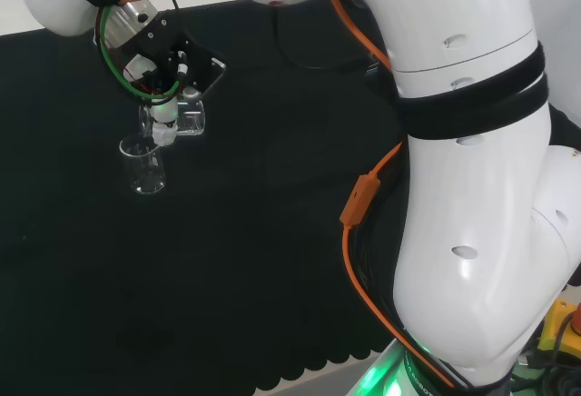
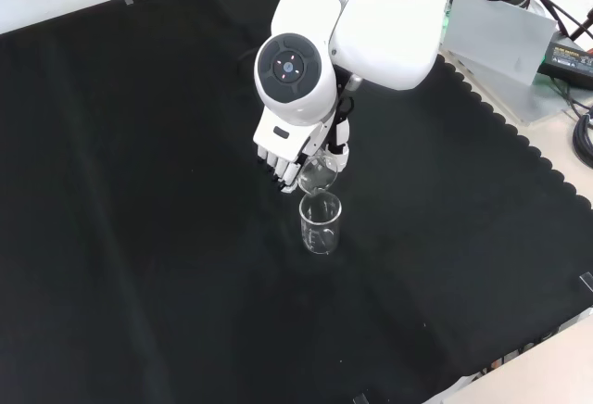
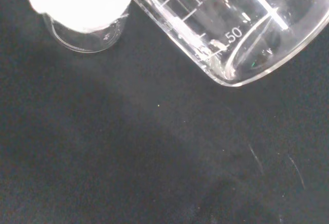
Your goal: Pour the water from the handheld beaker into the one on the table.
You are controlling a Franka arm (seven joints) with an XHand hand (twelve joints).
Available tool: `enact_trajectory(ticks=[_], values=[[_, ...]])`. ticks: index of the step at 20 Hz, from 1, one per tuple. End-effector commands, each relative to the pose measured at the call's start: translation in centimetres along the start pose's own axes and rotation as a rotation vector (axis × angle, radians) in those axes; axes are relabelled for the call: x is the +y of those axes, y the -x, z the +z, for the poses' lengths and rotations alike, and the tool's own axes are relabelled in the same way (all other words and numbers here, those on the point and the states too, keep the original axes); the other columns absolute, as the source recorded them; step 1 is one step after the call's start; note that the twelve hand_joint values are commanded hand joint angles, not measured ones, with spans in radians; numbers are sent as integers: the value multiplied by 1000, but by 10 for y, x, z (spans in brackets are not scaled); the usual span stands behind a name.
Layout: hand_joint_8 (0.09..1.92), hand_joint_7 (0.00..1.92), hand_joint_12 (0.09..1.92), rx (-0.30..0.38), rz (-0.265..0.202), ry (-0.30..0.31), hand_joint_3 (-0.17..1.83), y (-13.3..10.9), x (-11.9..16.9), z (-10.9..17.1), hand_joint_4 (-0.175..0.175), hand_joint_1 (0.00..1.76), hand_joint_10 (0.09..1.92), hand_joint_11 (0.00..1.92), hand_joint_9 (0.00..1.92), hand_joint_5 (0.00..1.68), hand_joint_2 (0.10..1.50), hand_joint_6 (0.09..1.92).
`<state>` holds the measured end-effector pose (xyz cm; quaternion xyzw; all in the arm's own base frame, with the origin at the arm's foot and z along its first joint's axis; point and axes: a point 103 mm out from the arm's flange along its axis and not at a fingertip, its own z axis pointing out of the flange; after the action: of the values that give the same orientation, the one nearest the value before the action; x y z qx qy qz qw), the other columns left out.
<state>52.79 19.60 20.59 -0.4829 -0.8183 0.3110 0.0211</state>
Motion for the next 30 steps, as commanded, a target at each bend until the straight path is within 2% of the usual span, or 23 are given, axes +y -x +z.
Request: enact_trajectory(ticks=[1, 15, 30], values=[[526, 1316, 920, -17, 5, -15, -175, 0, 0, 0, -175, 1304, 726, 1046, 1453, 1256, 1065, 562], [532, 1313, 919, -93, 18, -76, -175, -5, 0, -4, -175, 1303, 728, 1048, 1451, 1253, 1066, 567], [538, 1310, 918, -118, 28, -91, -175, -5, -3, -14, -175, 1303, 731, 1048, 1449, 1249, 1068, 574]])
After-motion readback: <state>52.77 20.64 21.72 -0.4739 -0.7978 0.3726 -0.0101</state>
